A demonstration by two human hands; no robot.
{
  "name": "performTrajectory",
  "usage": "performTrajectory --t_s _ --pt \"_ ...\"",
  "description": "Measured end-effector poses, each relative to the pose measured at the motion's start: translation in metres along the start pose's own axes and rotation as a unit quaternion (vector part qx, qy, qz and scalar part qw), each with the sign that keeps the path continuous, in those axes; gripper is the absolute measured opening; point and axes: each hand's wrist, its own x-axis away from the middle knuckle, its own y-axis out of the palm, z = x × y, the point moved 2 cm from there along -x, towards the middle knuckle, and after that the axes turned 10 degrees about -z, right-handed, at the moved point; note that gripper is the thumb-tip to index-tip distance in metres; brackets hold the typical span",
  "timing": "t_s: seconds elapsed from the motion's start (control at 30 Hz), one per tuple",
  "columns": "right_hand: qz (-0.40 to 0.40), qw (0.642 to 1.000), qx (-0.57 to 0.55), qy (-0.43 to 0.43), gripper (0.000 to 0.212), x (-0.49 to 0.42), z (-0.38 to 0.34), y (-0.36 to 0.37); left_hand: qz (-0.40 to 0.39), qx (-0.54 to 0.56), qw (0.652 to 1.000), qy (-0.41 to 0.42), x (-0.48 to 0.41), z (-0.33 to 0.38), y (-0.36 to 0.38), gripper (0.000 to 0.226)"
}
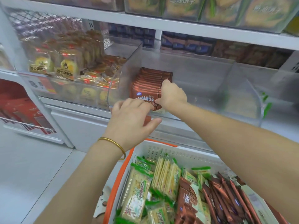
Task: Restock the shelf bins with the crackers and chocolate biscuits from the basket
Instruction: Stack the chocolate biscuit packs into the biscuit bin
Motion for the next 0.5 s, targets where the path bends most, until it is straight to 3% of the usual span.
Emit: performTrajectory --t_s 0.13,0.33,0.5 --pt "-0.005 1.000 0.024 0.010 0.051 -0.0007 -0.0006 0.0018 -0.003 -0.021 1.000 0.002 -0.0010 -0.0002 0.0000 0.077" --pt "-0.007 0.996 -0.084 0.016 0.051 -0.0008 -0.0058 0.0022 -0.016 -0.020 1.000 -0.002 -0.0001 0.0015 -0.0013 0.072" --pt "-0.025 0.987 -0.155 0.037 0.065 0.0005 -0.0005 0.0024 -0.029 -0.021 0.999 -0.003 0.0007 0.0020 -0.0008 0.052"
